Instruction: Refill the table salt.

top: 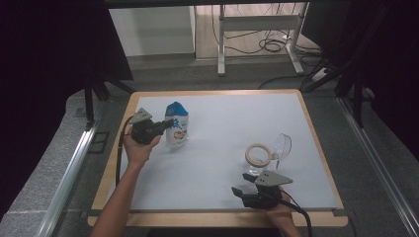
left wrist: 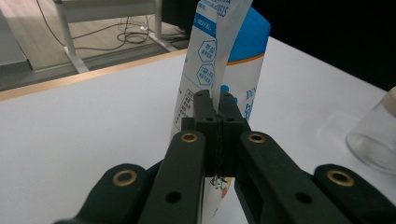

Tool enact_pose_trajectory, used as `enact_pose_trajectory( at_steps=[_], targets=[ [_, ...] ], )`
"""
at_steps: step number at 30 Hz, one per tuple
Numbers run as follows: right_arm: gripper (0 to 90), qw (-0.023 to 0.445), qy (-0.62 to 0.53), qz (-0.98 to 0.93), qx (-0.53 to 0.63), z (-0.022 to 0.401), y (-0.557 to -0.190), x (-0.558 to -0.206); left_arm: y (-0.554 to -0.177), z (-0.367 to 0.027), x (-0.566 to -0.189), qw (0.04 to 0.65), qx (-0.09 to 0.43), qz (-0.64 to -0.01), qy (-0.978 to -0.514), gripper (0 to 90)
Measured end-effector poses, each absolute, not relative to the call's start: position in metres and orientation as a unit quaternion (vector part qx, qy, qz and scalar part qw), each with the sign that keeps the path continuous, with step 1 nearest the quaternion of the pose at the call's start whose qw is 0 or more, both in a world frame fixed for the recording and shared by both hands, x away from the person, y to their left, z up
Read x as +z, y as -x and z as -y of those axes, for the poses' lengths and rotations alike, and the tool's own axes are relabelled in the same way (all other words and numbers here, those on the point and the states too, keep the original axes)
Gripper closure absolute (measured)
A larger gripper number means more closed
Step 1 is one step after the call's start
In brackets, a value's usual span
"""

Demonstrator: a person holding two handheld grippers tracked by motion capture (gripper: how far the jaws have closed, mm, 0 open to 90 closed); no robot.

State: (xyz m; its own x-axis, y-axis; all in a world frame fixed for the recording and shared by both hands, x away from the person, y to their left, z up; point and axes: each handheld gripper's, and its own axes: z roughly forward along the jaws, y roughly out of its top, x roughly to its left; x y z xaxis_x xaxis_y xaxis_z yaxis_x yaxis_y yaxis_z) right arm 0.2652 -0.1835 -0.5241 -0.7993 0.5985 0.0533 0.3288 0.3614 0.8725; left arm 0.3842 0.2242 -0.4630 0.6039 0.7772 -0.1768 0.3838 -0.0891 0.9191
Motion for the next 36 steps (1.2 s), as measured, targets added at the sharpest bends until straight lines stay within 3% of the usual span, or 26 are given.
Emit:
enact_pose_trajectory(
  at_steps=[15, 36],
  targets=[
    [35.1, 0.143, -0.278, -0.814, 0.490, 0.177, -0.262, -0.521, -0.362, -0.216, -0.448, 0.555, 0.162, -0.381, -0.722, 90.0],
    [35.0, 0.143, -0.268, -0.812, 0.498, 0.169, -0.260, -0.519, -0.351, -0.204, -0.454, 0.569, 0.136, -0.372, -0.721, 90.0]
  ],
)
